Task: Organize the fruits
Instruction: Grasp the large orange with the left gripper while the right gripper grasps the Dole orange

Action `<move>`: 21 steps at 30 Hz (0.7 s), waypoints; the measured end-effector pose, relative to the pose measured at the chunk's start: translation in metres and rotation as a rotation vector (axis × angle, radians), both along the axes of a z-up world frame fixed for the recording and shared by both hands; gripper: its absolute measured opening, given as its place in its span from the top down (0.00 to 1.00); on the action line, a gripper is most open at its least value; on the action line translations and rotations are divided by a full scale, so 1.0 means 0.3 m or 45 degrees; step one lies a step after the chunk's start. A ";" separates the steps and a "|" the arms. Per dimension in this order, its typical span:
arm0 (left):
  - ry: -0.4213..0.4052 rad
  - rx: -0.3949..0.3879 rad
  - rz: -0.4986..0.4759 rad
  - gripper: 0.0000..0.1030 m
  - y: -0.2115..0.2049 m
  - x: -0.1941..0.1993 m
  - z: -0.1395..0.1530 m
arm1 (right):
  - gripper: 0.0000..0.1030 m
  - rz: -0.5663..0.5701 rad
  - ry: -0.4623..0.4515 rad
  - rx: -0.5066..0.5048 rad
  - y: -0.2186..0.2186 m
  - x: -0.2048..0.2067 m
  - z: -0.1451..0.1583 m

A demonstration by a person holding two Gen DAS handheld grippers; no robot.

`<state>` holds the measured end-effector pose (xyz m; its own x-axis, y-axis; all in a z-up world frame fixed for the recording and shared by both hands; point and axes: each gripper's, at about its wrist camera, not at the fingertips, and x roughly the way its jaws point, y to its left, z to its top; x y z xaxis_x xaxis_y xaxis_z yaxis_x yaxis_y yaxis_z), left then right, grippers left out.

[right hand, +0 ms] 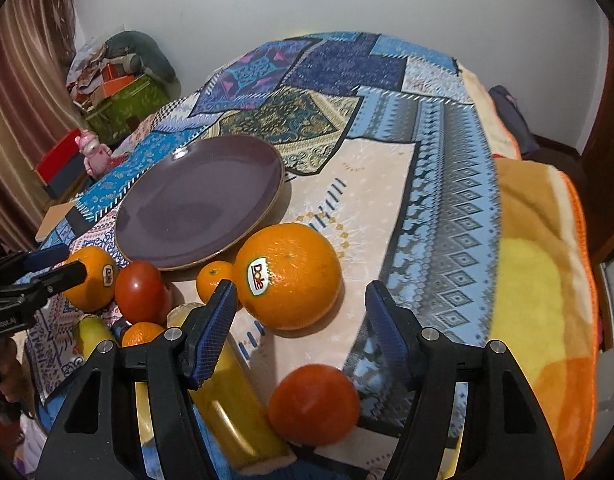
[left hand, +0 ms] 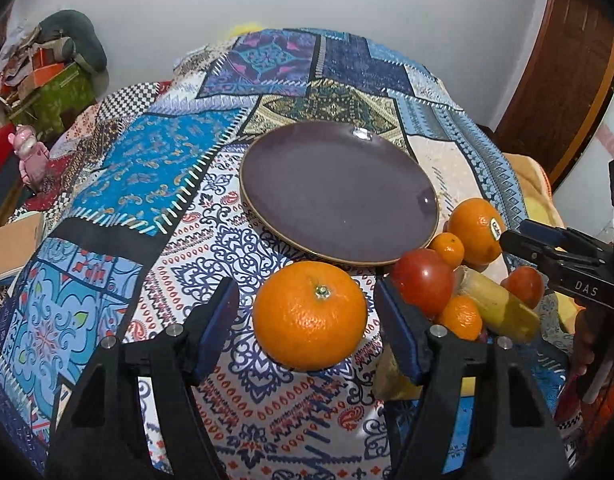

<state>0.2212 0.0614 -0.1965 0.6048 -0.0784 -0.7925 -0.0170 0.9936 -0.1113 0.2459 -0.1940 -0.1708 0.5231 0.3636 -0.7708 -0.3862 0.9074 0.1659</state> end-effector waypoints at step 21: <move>0.122 -0.071 -0.031 0.35 0.009 0.058 -0.092 | 0.34 -0.001 0.198 0.085 0.032 0.106 -0.098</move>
<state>0.2387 0.0641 -0.2241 0.5240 -0.1377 -0.8405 -0.0058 0.9862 -0.1652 0.2778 -0.1845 -0.2001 0.3994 0.4164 -0.8167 -0.3507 0.8925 0.2836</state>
